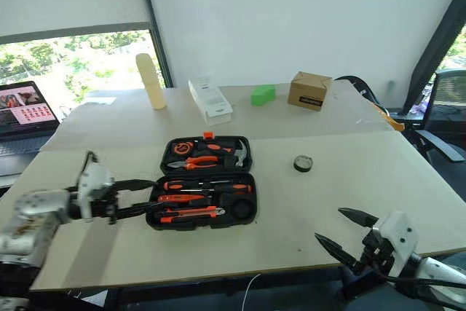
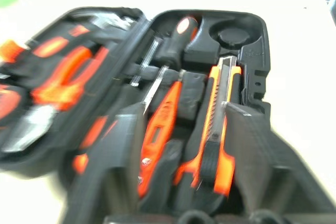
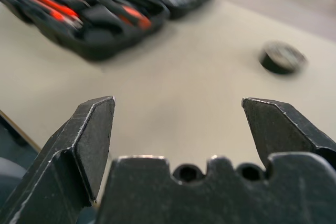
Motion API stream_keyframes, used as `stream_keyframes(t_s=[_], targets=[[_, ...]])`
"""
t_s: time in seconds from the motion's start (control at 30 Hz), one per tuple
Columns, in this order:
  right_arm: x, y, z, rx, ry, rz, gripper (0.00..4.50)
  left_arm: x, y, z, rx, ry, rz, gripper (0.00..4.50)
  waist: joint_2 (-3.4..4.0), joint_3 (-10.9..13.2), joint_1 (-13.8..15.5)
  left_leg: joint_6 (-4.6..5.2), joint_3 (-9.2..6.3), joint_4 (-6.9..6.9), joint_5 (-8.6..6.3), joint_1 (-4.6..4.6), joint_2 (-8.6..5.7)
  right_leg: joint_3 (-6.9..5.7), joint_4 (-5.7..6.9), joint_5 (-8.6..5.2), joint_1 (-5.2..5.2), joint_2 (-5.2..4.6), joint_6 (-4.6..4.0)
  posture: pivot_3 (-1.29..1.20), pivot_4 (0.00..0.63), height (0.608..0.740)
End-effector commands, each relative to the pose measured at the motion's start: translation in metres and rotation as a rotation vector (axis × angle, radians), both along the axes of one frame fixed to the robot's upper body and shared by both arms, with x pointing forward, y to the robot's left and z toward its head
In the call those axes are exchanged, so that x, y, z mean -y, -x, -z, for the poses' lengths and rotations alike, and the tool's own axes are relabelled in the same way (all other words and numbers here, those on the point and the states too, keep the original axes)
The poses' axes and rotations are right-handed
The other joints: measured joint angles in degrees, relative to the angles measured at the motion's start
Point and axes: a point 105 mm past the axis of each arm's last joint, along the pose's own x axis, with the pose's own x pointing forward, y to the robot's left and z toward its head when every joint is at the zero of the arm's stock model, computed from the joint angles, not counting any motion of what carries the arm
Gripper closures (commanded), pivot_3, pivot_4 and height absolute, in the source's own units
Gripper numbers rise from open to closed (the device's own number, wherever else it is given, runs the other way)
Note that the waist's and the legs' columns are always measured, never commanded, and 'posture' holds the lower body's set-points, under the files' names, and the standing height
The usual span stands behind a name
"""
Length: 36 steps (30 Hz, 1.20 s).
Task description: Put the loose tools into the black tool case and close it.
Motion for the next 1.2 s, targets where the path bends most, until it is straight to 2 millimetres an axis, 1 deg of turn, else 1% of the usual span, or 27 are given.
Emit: stream_keyframes(t_s=[0.03,0.07,0.1,0.17,0.23,0.27,0.3,0.37,0.4,0.5,0.6,0.73,0.83,0.9,0.93,1.03,1.13,1.2], targets=[[-0.008,-0.024,-0.029,0.074,0.039,-0.016,0.00,-0.016,0.011,-0.004,-0.028,0.012,0.009,0.10,0.02,0.05,-0.53,0.00,0.04,0.01,0.00,0.06,0.02,0.01,0.01,0.00,0.01,0.02,0.01,0.00,0.150,0.740],[-0.014,-0.034,-0.033,0.044,0.043,-0.044,0.00,-0.017,0.012,-0.004,-0.034,0.015,0.010,0.04,-0.01,0.07,-0.46,-0.01,0.07,0.01,0.02,0.06,0.03,0.01,0.01,0.01,0.00,0.03,0.02,0.00,0.150,0.740],[-0.021,-0.052,-0.032,-0.042,0.130,-0.047,0.00,-0.015,0.011,-0.005,-0.046,0.038,0.011,0.04,-0.04,0.09,-0.52,-0.03,0.07,0.02,0.03,0.05,0.07,-0.01,0.01,0.01,-0.02,0.05,0.01,0.00,0.150,0.740],[-0.025,-0.083,-0.041,-0.108,0.200,0.009,0.00,-0.010,0.009,-0.007,-0.032,0.062,0.015,0.04,-0.02,0.32,-1.02,-0.03,0.23,0.07,0.05,0.07,0.13,0.11,0.04,0.16,-0.07,0.11,-0.09,0.00,0.150,0.740],[-0.031,-0.101,-0.046,-0.162,0.236,0.000,0.00,-0.005,0.006,-0.009,-0.021,0.093,0.010,0.04,-0.09,0.35,-0.73,-0.04,0.21,0.05,0.13,-0.02,0.14,0.05,-0.03,0.24,-0.15,0.11,-0.12,0.00,0.150,0.740],[-0.032,-0.107,-0.046,-0.191,0.251,0.002,0.00,-0.003,0.005,-0.010,-0.018,0.103,0.007,0.04,-0.12,0.36,-0.44,-0.04,0.12,0.01,0.13,-0.02,0.17,-0.02,-0.03,0.25,-0.13,0.15,-0.14,0.00,0.150,0.740],[-0.032,-0.118,-0.044,-0.237,0.280,0.023,0.00,-0.001,0.003,-0.010,-0.013,0.113,0.003,0.04,-0.13,0.36,-0.07,-0.05,0.04,-0.03,0.12,-0.03,0.20,-0.12,-0.06,0.24,-0.13,0.17,-0.18,0.00,0.150,0.740],[-0.034,-0.143,-0.040,-0.306,0.323,0.080,0.00,0.001,-0.002,-0.013,0.013,0.136,-0.026,0.04,-0.15,0.36,0.03,-0.10,-0.04,-0.04,0.14,-0.36,0.16,-0.19,-0.08,0.24,-0.40,0.11,-0.21,0.00,0.150,0.740],[-0.035,-0.152,-0.038,-0.336,0.344,0.090,0.00,0.002,-0.004,-0.014,0.026,0.145,-0.042,0.04,-0.16,0.36,-0.07,-0.30,-0.04,0.04,0.26,-0.61,0.10,-0.18,-0.08,0.25,-0.63,0.05,-0.20,0.00,0.150,0.740],[-0.034,-0.169,-0.031,-0.378,0.409,0.096,0.00,0.002,-0.007,-0.014,0.049,0.166,-0.081,0.04,-0.19,0.33,-0.17,-0.47,0.07,0.24,0.37,-1.51,-0.04,-0.10,-0.04,0.37,-1.40,-0.09,-0.06,0.00,0.150,0.740],[-0.033,-0.188,-0.034,-0.348,0.446,0.116,0.00,0.000,-0.005,-0.013,0.056,0.184,-0.119,0.04,-0.20,0.33,-0.49,-0.47,0.08,0.30,0.37,-2.13,-0.14,-0.13,0.08,0.46,-2.11,-0.15,0.00,0.00,0.150,0.740],[-0.035,-0.201,-0.034,-0.339,0.470,0.104,0.00,-0.001,-0.002,-0.010,0.058,0.188,-0.144,0.04,-0.20,0.33,-1.28,-0.47,0.09,0.22,0.37,-2.16,-0.17,-0.23,-0.03,0.46,-2.16,-0.20,0.01,0.00,0.150,0.740],[-0.035,-0.207,-0.034,-0.332,0.485,0.094,0.00,-0.002,-0.001,-0.010,0.063,0.194,-0.158,0.04,-0.20,0.33,-1.54,-0.48,0.09,0.22,0.37,-2.15,-0.15,-0.24,-0.03,0.47,-2.16,-0.17,0.00,0.00,0.150,0.740],[-0.036,-0.209,-0.033,-0.317,0.525,0.071,0.00,-0.003,0.000,-0.010,0.063,0.193,-0.161,0.04,-0.20,0.33,-1.75,-0.51,0.11,0.26,0.40,-2.15,-0.15,-0.21,-0.03,0.49,-2.15,-0.17,-0.04,0.00,0.150,0.740],[-0.038,-0.209,-0.033,-0.318,0.531,0.056,0.26,-0.003,0.000,-0.010,0.063,0.193,-0.163,0.01,-0.20,0.33,-1.81,-0.53,0.13,0.27,0.41,-2.13,-0.15,-0.19,-0.02,0.50,-2.16,-0.16,-0.05,0.00,0.150,0.740],[-0.051,-0.210,-0.031,-0.311,0.512,-0.003,1.00,-0.004,0.000,-0.011,0.066,0.194,-0.173,0.00,-0.20,0.33,-1.89,-0.58,0.15,0.28,0.44,-2.00,-0.12,-0.16,-0.01,0.53,-2.14,-0.12,-0.10,0.00,0.150,0.740],[-0.059,-0.212,-0.030,-0.288,0.509,-0.027,2.11,-0.005,0.000,-0.011,0.067,0.195,-0.178,0.00,-0.20,0.33,-2.15,-0.67,0.18,0.28,0.49,-1.96,-0.02,-0.14,0.04,0.60,-2.14,-0.04,-0.21,0.00,0.150,0.740],[-0.061,-0.213,-0.030,-0.270,0.511,-0.041,2.77,-0.006,0.000,-0.011,0.066,0.196,-0.180,0.00,-0.20,0.33,-2.25,-0.70,0.24,0.27,0.51,-1.90,0.02,-0.10,0.07,0.63,-2.14,-0.01,-0.27,0.00,0.150,0.740]])
